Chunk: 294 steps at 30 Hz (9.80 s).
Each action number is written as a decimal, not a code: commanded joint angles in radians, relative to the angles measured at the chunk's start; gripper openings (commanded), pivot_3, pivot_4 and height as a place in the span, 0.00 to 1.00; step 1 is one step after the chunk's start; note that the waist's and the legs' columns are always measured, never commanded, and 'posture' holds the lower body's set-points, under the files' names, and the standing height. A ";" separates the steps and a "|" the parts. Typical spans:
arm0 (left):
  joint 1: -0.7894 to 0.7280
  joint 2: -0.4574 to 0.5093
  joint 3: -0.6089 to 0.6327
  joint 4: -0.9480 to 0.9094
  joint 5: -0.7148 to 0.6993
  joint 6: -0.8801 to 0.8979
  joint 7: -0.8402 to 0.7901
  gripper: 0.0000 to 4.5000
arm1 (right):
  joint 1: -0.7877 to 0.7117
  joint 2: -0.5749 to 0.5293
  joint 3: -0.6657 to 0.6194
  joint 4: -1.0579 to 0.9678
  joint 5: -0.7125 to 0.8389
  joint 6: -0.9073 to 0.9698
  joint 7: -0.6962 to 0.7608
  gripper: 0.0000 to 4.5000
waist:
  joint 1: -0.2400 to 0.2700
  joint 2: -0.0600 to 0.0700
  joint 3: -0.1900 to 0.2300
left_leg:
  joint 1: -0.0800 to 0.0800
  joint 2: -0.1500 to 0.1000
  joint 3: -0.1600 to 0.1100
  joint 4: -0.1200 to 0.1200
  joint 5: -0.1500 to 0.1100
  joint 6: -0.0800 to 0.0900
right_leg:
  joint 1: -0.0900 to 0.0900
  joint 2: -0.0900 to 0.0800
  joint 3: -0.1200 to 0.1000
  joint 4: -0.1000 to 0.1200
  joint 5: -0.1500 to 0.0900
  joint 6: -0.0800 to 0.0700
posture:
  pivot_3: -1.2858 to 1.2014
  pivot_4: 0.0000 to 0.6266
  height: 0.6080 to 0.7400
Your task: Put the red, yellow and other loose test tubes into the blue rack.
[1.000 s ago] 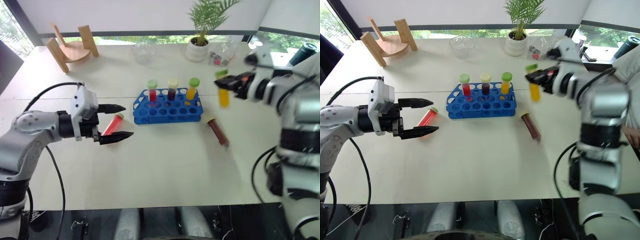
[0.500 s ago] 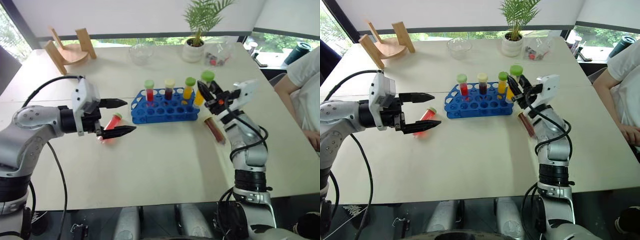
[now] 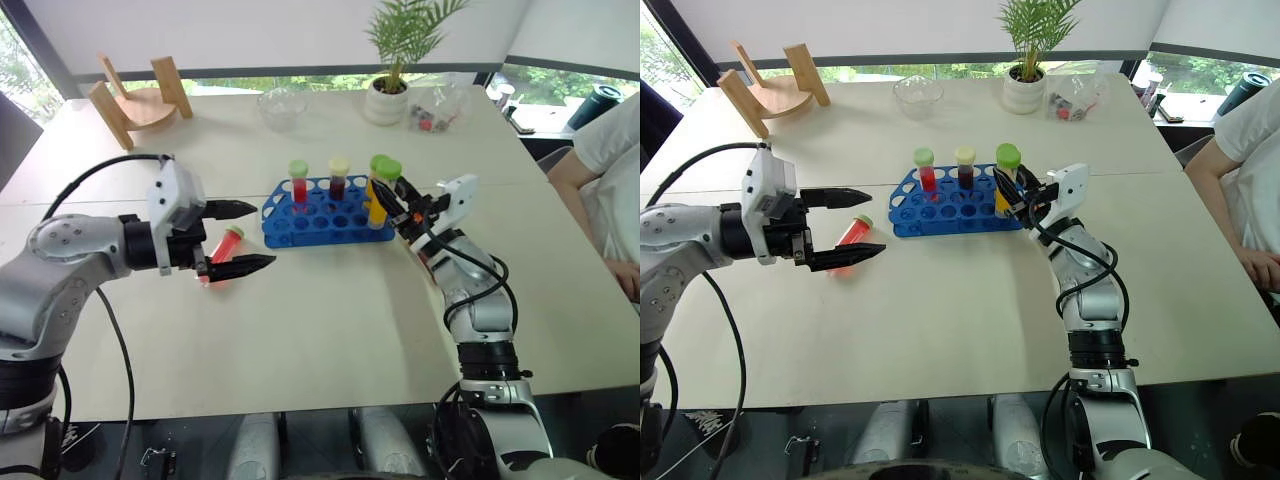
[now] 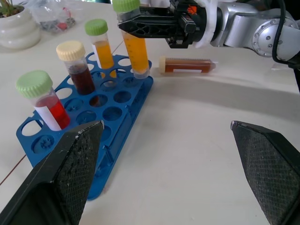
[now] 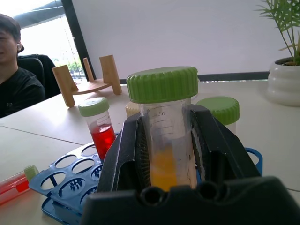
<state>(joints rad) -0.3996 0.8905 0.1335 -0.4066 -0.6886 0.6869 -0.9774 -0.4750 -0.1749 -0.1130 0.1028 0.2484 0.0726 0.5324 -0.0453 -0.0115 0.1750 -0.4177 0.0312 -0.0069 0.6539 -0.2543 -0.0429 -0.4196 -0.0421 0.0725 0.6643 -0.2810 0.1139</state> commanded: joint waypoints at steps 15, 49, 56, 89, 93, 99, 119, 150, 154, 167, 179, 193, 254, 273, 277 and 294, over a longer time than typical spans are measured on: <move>-0.001 -0.007 0.029 -0.038 -0.021 0.000 0.025 1.00 | -0.069 -0.010 0.024 0.118 -0.009 -0.076 -0.006 0.18 | -0.001 0.000 0.000 | 0.011 0.000 0.000 -0.003 0.000 0.000 | 0.011 0.000 0.000 -0.003 0.000 -0.001 | 0.52 0.24 1.00; -0.028 -0.028 0.000 -0.021 -0.011 -0.010 0.019 1.00 | -0.022 -0.035 0.026 0.064 0.001 -0.051 -0.041 0.18 | 0.000 0.000 0.000 | 0.011 0.000 0.000 -0.004 0.000 0.000 | 0.011 0.000 0.000 -0.003 0.000 -0.001 | 0.52 0.24 1.00; -0.031 -0.030 -0.002 -0.021 -0.010 -0.008 0.019 1.00 | -0.026 -0.032 0.033 0.079 -0.003 -0.061 -0.039 0.18 | 0.000 0.000 0.000 | 0.011 0.000 0.000 -0.004 0.000 0.000 | 0.011 0.000 0.000 -0.003 0.000 -0.001 | 0.52 0.24 1.00; 0.008 -0.052 -0.022 -0.022 0.005 -0.035 0.003 1.00 | -0.151 -0.626 0.083 -0.422 0.234 1.058 0.176 0.99 | 0.000 0.000 0.001 | 0.011 0.000 0.000 -0.004 0.000 0.000 | 0.011 0.000 0.000 -0.005 -0.001 -0.001 | 0.52 0.24 1.00; 0.006 -0.067 -0.044 -0.009 0.023 -0.060 -0.008 1.00 | -0.306 -0.711 0.209 -0.342 0.253 1.325 0.189 0.99 | 0.000 -0.001 0.001 | 0.011 0.000 -0.001 -0.005 -0.001 0.001 | 0.010 0.001 0.000 -0.006 -0.002 -0.004 | 0.52 0.24 1.00; 0.000 -0.087 -0.053 -0.003 0.038 -0.082 -0.008 1.00 | -0.448 -0.665 0.371 -0.143 0.207 1.457 0.145 0.99 | 0.001 -0.001 0.001 | 0.009 0.000 0.000 -0.006 -0.001 0.002 | 0.010 0.000 0.000 -0.009 -0.002 -0.003 | 0.52 0.24 1.00; 0.013 -0.107 -0.045 -0.032 0.045 -0.084 0.045 1.00 | -0.489 -0.591 0.562 0.071 0.060 1.299 0.205 0.19 | 0.000 -0.001 0.001 | 0.008 0.000 0.000 -0.006 -0.002 0.004 | 0.010 0.000 -0.001 -0.012 -0.001 -0.002 | 0.52 0.24 1.00; -0.084 -0.006 0.011 -0.006 -0.011 0.066 0.027 1.00 | 0.039 0.187 0.173 0.100 -0.153 -0.377 -0.165 0.19 | 0.000 -0.004 0.002 | 0.009 0.001 -0.002 -0.007 -0.001 0.002 | 0.012 0.000 -0.003 -0.011 -0.002 -0.001 | 0.52 0.24 1.00; -0.080 -0.010 0.012 -0.009 -0.008 0.067 0.029 1.00 | -0.008 0.184 0.163 0.174 -0.156 -0.433 -0.187 0.19 | -0.002 -0.004 0.002 | 0.010 0.001 -0.002 -0.007 -0.001 0.001 | 0.012 0.000 -0.003 -0.010 -0.002 -0.001 | 0.52 0.24 1.00; -0.041 -0.023 0.030 -0.038 -0.017 0.063 0.057 1.00 | -0.078 0.201 0.162 0.348 -0.151 -0.475 -0.192 0.19 | -0.002 -0.004 0.002 | 0.010 0.001 -0.002 -0.006 -0.001 0.001 | 0.012 -0.001 -0.003 -0.009 -0.002 -0.002 | 0.52 0.24 1.00; -0.034 -0.022 0.030 -0.041 -0.022 0.057 0.066 1.00 | -0.052 0.207 0.180 0.352 -0.162 -0.486 -0.196 0.19 | -0.002 -0.004 0.002 | 0.010 0.000 -0.002 -0.006 -0.001 0.001 | 0.012 0.000 -0.003 -0.008 -0.002 -0.002 | 0.52 0.24 1.00; -0.049 -0.040 0.004 -0.022 -0.010 0.041 0.060 1.00 | -0.019 0.196 0.192 0.305 -0.167 -0.436 -0.194 0.19 | -0.002 -0.004 0.002 | 0.011 0.000 -0.002 -0.006 -0.001 0.001 | 0.013 0.000 -0.003 -0.008 -0.002 -0.002 | 0.52 0.24 1.00; -0.378 0.085 -0.378 0.391 0.324 0.366 0.087 1.00 | 0.097 -0.657 0.140 -0.571 0.304 0.393 0.551 0.99 | 0.000 -0.006 0.004 | 0.012 0.000 -0.002 -0.004 -0.001 0.001 | 0.014 0.002 -0.002 -0.009 -0.002 -0.002 | 0.52 0.24 1.00; -0.399 -0.069 -0.481 0.526 0.432 0.532 0.092 0.88 | -0.232 -0.765 0.164 -0.392 0.450 0.672 0.751 1.00 | 0.005 -0.009 0.007 | 0.007 0.000 -0.002 -0.004 -0.003 0.005 | 0.012 0.000 -0.003 -0.011 -0.002 -0.001 | 0.52 0.24 1.00; -0.356 -0.052 -0.454 0.455 0.413 0.597 0.102 0.48 | -0.233 -0.757 0.158 -0.382 0.439 0.663 0.748 1.00 | 0.004 -0.009 0.007 | 0.008 0.000 -0.002 -0.003 -0.003 0.005 | 0.012 0.000 -0.003 -0.011 -0.002 -0.001 | 0.52 0.24 1.00; -0.223 -0.409 0.168 0.236 0.114 0.118 0.179 0.19 | -0.101 -0.697 0.079 -0.439 0.430 0.660 0.579 1.00 | 0.023 -0.009 0.007 | 0.009 0.000 -0.002 -0.002 -0.003 0.005 | 0.013 -0.003 -0.004 -0.010 -0.002 -0.001 | 0.52 0.24 1.00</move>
<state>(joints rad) -0.6378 0.5070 0.2885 -0.1324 -0.5661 0.9033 -0.8289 -0.5709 -0.8761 0.0092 -0.2974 0.6543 0.7320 1.1346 -0.0225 -0.0208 0.1816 -0.4089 0.0310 -0.0082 0.6528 -0.2571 -0.0384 -0.4058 -0.0452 0.0689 0.6542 -0.2826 0.1134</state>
